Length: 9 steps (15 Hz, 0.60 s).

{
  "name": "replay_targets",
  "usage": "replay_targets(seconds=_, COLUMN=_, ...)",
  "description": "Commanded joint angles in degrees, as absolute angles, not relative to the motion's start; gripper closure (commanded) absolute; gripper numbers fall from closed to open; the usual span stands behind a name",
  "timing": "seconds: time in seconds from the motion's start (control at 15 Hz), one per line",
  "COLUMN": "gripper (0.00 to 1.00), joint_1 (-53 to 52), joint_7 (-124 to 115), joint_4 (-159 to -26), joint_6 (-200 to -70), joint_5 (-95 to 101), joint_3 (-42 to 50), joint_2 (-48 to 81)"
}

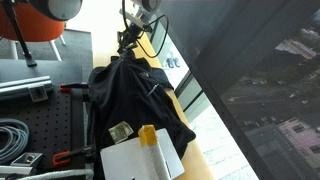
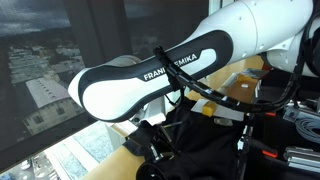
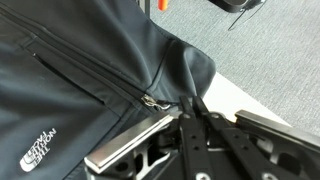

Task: Close the zip of the jersey

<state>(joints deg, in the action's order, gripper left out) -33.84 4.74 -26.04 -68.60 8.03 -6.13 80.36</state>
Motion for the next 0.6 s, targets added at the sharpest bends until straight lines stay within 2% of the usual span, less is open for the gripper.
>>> replay_targets(seconds=0.0, gripper=0.98, joint_1=-34.8, joint_7=1.8, joint_4=-25.5, joint_6=-67.5, joint_5=4.7, joint_3=-7.0, joint_2=80.1)
replay_targets(seconds=0.53, gripper=0.98, joint_1=-36.7, joint_7=-0.4, joint_4=-25.3, joint_6=-67.2, joint_5=2.3, joint_3=-7.6, joint_2=79.7)
